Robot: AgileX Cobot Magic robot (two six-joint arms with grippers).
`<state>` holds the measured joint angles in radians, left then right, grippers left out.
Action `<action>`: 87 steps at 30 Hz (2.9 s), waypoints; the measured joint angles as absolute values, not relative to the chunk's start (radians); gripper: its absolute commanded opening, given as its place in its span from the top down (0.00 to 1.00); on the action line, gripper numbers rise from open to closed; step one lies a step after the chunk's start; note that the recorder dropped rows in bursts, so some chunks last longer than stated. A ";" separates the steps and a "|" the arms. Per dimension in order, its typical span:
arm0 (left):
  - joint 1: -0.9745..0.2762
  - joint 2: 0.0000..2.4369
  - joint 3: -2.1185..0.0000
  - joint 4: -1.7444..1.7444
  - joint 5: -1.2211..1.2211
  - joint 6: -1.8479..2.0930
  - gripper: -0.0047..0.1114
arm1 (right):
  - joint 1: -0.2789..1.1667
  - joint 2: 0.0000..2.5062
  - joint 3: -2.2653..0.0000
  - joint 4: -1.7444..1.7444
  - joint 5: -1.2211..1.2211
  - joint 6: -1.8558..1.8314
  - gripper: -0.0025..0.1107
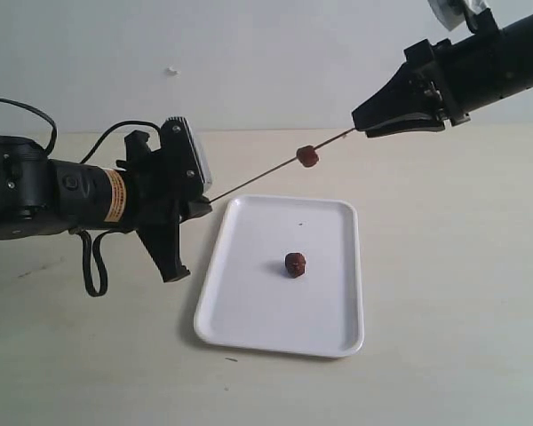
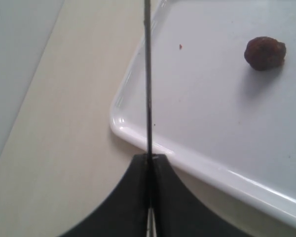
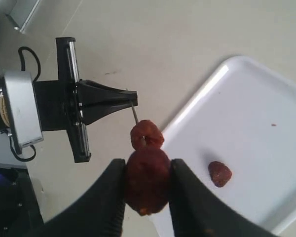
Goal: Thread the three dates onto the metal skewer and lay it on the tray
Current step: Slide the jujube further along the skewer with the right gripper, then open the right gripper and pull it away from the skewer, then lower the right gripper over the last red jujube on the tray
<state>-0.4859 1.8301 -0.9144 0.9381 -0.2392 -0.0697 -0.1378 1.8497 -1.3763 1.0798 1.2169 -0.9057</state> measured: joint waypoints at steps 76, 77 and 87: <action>-0.354 1.830 -0.914 0.839 -0.353 -0.265 0.96 | -0.036 1.588 -1.396 0.644 1.132 -0.661 0.42; -0.346 1.830 -0.914 0.837 -0.350 -0.281 0.96 | -0.032 1.586 -1.395 0.640 1.137 -0.661 0.43; -0.324 1.830 -0.973 0.837 -0.104 -0.471 0.96 | 0.353 1.707 -1.230 0.160 0.835 -0.321 0.43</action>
